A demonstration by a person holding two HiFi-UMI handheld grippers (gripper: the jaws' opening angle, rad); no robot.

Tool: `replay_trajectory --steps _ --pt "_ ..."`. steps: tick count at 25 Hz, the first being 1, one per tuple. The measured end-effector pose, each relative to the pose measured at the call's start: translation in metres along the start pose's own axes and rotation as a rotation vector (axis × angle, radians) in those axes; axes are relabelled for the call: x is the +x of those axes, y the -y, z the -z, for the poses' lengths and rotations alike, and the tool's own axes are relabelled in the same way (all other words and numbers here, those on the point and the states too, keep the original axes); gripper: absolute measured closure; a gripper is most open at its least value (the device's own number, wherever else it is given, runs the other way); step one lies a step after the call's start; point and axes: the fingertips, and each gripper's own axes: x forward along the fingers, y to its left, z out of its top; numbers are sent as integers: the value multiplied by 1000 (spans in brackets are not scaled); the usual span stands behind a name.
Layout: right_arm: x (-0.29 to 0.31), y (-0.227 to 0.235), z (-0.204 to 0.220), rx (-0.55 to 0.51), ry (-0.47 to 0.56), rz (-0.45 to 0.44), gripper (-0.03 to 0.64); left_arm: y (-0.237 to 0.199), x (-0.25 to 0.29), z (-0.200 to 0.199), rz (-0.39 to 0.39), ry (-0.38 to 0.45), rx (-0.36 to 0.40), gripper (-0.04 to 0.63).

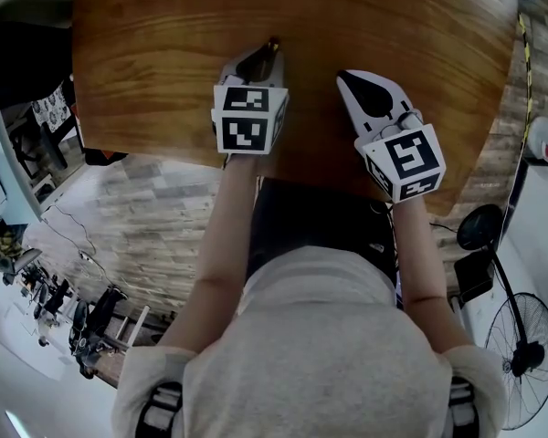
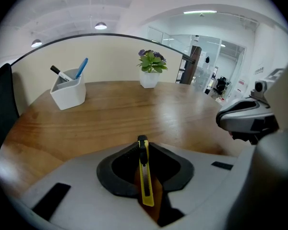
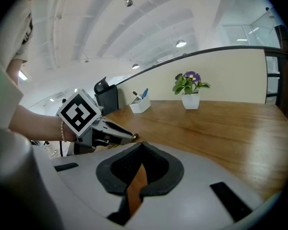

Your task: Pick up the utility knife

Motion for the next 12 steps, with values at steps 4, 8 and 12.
replay_trajectory --steps 4,8,12 --pt "-1 11 -3 4 10 42 606 -1 -1 2 24 -3 -9 528" --pt "-6 16 -9 1 24 73 606 4 -8 -3 62 27 -40 526" --pt "-13 18 -16 14 47 105 606 6 -18 -12 78 58 -38 525"
